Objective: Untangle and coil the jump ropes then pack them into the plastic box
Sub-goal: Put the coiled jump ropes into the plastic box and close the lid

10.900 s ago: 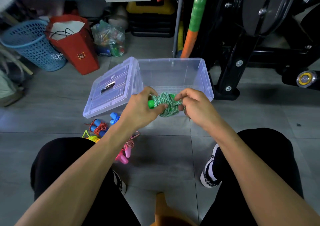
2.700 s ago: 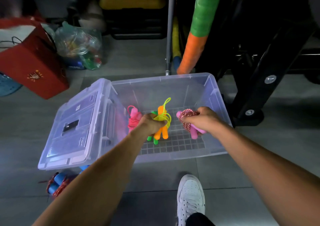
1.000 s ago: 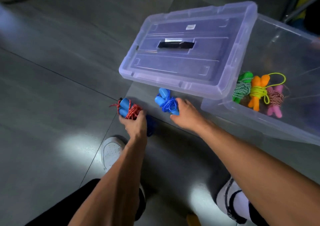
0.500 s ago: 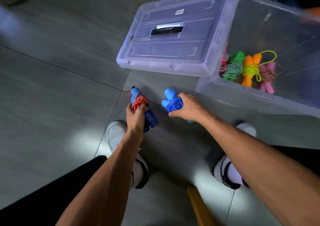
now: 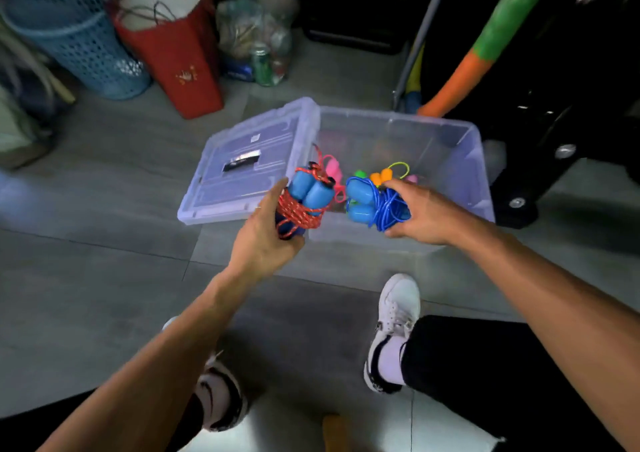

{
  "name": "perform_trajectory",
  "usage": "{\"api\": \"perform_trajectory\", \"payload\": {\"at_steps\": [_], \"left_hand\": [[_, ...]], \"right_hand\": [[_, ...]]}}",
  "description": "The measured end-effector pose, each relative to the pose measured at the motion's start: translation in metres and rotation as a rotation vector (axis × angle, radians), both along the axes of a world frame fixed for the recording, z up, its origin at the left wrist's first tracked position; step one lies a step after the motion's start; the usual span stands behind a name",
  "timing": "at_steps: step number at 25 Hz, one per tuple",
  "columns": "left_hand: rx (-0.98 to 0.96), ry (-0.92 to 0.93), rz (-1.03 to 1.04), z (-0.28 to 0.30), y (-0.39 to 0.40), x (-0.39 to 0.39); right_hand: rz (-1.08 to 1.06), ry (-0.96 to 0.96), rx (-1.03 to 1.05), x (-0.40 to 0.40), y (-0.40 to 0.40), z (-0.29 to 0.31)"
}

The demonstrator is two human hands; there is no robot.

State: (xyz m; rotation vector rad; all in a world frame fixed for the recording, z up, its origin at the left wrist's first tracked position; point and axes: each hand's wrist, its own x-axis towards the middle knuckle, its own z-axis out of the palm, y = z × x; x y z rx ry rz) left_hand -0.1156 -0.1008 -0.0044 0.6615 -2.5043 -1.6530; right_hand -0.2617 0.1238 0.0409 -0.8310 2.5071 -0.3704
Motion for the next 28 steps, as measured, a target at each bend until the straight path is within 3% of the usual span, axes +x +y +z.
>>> {"api": "perform_trajectory", "payload": {"at_steps": [6, 13, 15, 17, 19, 21, 23, 28], "left_hand": [[-0.627, -0.137, -0.384, 0.022, 0.032, -0.112], [-0.885, -0.341, -0.714, -0.046, 0.046, -0.192], [-0.862, -0.284, -0.662, -0.06, 0.045, -0.191], [-0.628, -0.241, -0.54, -0.065, 0.044, -0.172], [-0.485, -0.201, -0.487, -0.066, 0.04, -0.141], [-0.523, -0.23, -0.573, -0.064, 0.034, -0.11], [-0.707, -0.219, -0.625, -0.07, 0.029, -0.096], [-0.695, -0.211, -0.511, -0.07, 0.041, -0.073]], "right_hand": [[-0.068, -0.011, -0.019, -0.075, 0.062, -0.021], [-0.072, -0.028, 0.008, -0.099, 0.08, -0.1], [-0.065, -0.063, -0.026, -0.098, 0.078, -0.107], [-0.112, -0.093, -0.082, -0.094, 0.077, -0.105], [-0.104, -0.12, -0.002, -0.085, 0.077, -0.096], [0.032, -0.192, 0.241, -0.078, 0.077, -0.081], [0.142, -0.207, 0.382, -0.069, 0.075, -0.073], [-0.053, -0.08, 0.347, -0.012, 0.064, -0.071]]}}
